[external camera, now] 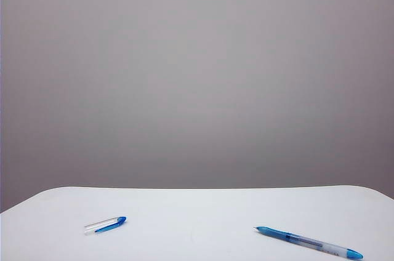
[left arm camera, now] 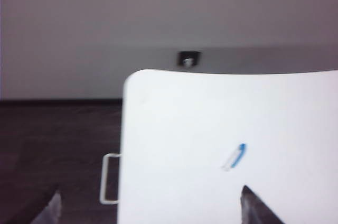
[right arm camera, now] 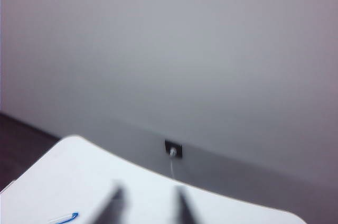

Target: Pick up the pen and remove the cap.

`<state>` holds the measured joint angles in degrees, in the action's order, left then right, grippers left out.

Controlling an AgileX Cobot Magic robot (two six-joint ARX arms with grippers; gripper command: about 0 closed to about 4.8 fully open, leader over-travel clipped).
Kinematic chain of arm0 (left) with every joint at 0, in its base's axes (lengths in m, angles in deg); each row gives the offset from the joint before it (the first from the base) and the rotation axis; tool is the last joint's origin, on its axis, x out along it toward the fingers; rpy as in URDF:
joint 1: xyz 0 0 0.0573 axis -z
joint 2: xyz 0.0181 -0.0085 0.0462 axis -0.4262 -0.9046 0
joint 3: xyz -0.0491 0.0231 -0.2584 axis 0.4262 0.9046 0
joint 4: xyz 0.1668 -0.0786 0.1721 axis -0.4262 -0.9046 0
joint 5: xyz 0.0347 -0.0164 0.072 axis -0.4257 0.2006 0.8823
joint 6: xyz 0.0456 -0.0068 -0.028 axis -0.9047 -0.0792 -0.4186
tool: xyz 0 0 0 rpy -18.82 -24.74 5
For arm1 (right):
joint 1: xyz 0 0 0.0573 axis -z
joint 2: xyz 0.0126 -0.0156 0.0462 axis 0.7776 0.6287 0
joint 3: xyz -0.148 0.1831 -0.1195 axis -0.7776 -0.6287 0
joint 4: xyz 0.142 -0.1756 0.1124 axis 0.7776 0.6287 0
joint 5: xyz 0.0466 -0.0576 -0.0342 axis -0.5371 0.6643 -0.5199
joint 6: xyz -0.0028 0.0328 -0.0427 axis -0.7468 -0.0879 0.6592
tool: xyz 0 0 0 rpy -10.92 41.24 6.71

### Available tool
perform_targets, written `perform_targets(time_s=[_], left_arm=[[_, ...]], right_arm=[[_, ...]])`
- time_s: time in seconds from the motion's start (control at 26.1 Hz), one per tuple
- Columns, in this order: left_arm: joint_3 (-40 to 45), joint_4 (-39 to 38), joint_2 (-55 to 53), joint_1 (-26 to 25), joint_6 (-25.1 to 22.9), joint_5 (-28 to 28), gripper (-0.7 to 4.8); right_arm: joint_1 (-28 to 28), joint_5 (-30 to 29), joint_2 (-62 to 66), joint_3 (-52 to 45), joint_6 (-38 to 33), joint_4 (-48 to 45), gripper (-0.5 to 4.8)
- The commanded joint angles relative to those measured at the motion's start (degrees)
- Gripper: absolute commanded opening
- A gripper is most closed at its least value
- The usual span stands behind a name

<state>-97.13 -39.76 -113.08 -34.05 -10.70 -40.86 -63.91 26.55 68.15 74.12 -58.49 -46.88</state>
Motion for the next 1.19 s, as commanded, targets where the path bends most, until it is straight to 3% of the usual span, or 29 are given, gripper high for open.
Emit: perform_targets(time_s=[0.04,0.11,0.15,0.38,0.54,0.69,0.8,0.92,1.0,1.19], left_arm=[[2.6,2.2,2.7,1.0,0.0,-0.7,4.21],[5.3,5.4,6.2,1.0,1.4,-0.7,4.21],[7.2,7.8,9.1,1.0,2.4,-0.7,4.21],[11.4,10.9,15.5,1.0,6.4,-4.3,4.18],[15.6,14.1,20.0,1.0,6.8,-3.8,3.23],[22.1,20.9,26.2,1.0,10.2,-1.7,1.59],[27.2,24.9,31.1,1.0,11.0,-1.3,1.32],[30.7,27.7,33.8,1.0,15.8,0.9,0.69],[31.6,27.8,34.3,1.0,19.7,2.1,0.56],[35.3,28.3,34.3,1.0,18.8,2.1,0.51]], right_arm=[[0.0,4.3,-5.8,-6.7,-0.7,-4.4,0.89],[0.0,8.0,-11.2,-13.2,-0.7,-5.4,0.80],[0.0,8.2,-14.9,-17.2,-2.7,-5.8,0.41],[0.0,11.5,-28.0,-25.1,-6.6,-5.9,-0.06],[0.0,16.3,-35.8,-28.9,-6.7,-6.4,-0.06],[0.0,17.9,-41.3,-34.5,-10.4,-7.1,-0.06],[-0.2,17.8,-41.2,-38.4,-11.4,-9.9,-0.06],[-0.1,18.4,-41.2,-41.9,-11.3,-12.8,-0.06],[-0.3,18.4,-41.1,-44.0,-11.3,-14.0,-0.06],[-0.3,19.4,-41.2,-50.2,-12.1,-16.2,-0.06]])
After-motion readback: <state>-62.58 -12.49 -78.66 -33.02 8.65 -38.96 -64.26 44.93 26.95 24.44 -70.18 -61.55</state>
